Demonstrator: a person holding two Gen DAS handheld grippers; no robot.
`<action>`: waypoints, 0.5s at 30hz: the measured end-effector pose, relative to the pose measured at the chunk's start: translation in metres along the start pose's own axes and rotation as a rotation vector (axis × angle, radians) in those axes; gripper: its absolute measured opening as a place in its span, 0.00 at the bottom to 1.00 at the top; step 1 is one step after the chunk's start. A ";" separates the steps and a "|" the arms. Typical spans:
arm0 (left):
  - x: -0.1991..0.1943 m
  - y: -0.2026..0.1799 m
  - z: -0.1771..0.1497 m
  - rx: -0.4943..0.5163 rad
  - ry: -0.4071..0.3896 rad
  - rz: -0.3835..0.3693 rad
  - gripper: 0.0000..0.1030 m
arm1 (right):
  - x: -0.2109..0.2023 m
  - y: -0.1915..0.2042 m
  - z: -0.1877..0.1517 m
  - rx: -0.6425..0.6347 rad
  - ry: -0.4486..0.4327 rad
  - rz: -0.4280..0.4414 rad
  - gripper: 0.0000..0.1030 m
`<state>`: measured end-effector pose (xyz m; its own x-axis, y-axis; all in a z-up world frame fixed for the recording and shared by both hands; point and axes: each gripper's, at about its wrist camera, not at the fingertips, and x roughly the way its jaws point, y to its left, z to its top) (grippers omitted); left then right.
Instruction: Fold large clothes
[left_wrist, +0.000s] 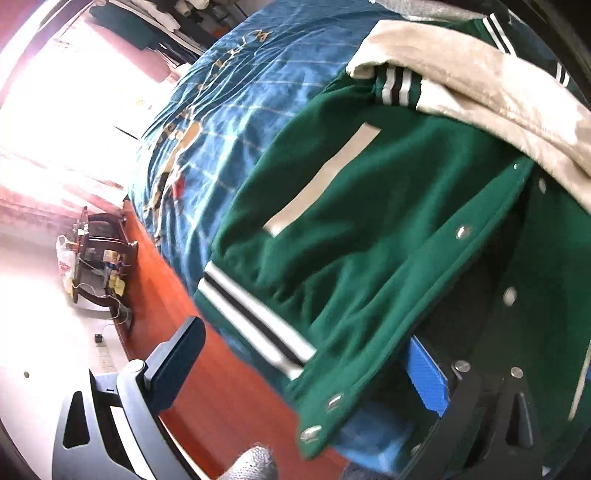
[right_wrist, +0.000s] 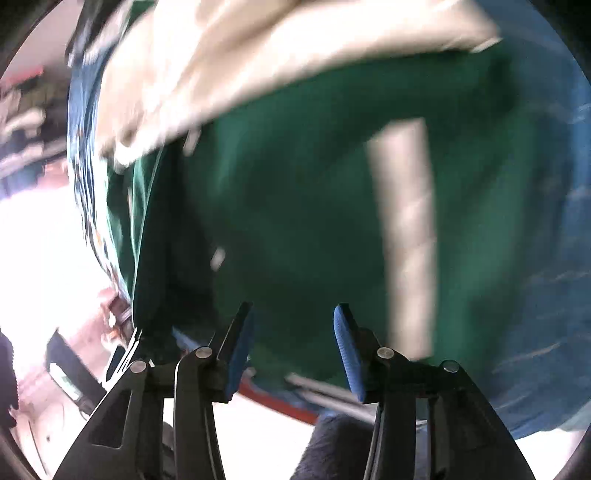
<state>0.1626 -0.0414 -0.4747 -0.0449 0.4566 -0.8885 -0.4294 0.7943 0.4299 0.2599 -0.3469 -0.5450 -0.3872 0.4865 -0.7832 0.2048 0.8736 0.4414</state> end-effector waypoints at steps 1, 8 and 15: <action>0.001 0.005 -0.002 0.004 0.009 0.000 1.00 | 0.022 0.012 -0.008 0.003 0.016 0.003 0.46; -0.017 0.027 -0.034 -0.041 0.110 -0.221 1.00 | 0.055 0.053 -0.029 0.036 -0.004 0.023 0.46; 0.021 0.048 -0.061 -0.008 0.146 -0.104 1.00 | 0.075 0.051 -0.014 0.070 -0.001 0.037 0.47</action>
<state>0.0856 -0.0183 -0.4821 -0.1301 0.3091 -0.9421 -0.4460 0.8304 0.3340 0.2292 -0.2659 -0.5753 -0.3775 0.5182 -0.7674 0.2809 0.8538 0.4383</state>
